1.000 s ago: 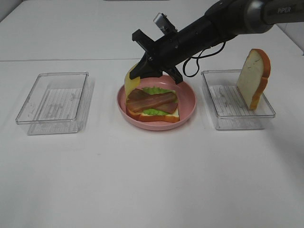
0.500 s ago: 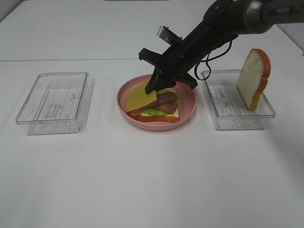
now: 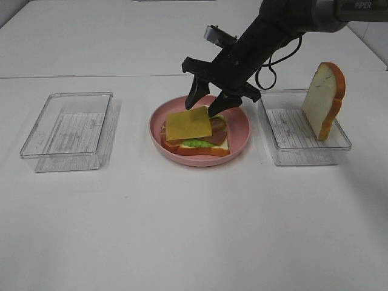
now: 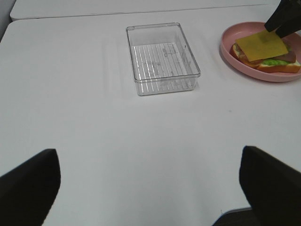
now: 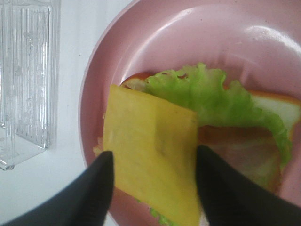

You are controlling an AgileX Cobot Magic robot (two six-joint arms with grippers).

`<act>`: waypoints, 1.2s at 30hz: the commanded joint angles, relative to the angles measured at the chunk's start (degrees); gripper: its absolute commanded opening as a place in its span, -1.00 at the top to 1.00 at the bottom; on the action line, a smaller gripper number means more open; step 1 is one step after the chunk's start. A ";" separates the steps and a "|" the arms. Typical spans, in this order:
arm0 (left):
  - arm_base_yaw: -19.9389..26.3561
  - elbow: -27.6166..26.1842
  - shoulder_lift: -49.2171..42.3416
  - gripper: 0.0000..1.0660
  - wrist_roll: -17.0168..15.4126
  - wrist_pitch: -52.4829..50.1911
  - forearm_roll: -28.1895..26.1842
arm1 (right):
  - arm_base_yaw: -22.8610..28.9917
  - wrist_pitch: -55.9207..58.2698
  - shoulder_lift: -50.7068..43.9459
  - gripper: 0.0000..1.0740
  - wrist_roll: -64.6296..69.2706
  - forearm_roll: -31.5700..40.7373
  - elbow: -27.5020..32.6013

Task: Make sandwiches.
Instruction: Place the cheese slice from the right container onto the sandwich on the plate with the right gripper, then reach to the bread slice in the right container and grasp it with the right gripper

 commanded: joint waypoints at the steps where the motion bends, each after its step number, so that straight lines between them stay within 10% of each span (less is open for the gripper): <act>1: 0.23 0.17 -0.86 -0.83 -0.29 -0.34 -0.46 | -0.17 1.60 0.11 -0.35 0.52 -1.72 -0.29; 36: 0.23 0.17 -0.86 -0.83 -0.29 -0.34 -0.46 | -2.46 19.71 -7.05 -0.55 10.43 -35.92 -23.61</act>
